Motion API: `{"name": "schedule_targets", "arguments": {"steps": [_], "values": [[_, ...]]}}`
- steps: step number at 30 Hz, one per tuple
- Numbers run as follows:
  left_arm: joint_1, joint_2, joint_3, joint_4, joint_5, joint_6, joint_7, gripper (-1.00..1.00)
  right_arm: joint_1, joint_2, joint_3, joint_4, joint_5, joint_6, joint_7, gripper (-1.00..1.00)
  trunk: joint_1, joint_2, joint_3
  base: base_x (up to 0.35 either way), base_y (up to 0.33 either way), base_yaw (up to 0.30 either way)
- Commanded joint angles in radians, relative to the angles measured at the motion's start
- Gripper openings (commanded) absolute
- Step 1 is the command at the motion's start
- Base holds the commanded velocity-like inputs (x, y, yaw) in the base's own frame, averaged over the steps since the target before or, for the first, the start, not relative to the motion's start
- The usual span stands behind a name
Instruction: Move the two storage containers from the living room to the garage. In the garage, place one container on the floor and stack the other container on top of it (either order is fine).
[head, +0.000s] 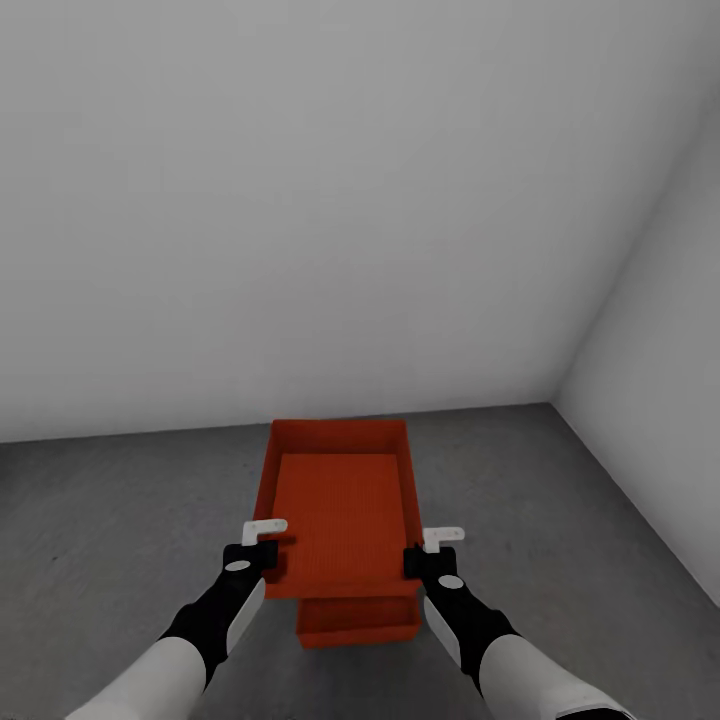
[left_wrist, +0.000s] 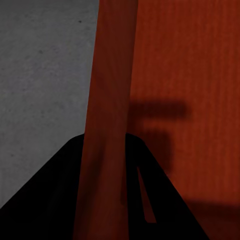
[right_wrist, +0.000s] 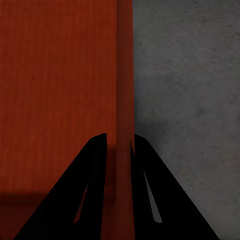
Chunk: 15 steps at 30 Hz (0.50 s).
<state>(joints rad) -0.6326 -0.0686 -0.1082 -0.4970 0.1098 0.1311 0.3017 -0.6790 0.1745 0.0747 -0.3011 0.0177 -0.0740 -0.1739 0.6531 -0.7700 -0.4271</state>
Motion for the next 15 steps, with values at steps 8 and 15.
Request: {"name": "schedule_targets", "arguments": {"steps": [8,15], "values": [[-0.001,0.019,0.051,-0.012,-0.005,0.007,0.013,-1.0,-0.001,0.0,-0.007,0.003,-0.004,-0.003,-0.012,-1.0,0.0,-0.001,-0.014,0.0,0.0,0.0],[-0.001,0.018,0.051,-0.012,-0.005,0.007,0.013,-1.0,-0.001,0.0,-0.007,0.003,-0.004,-0.003,-0.012,-1.0,0.0,-0.001,-0.025,0.0,0.0,0.0]]}}
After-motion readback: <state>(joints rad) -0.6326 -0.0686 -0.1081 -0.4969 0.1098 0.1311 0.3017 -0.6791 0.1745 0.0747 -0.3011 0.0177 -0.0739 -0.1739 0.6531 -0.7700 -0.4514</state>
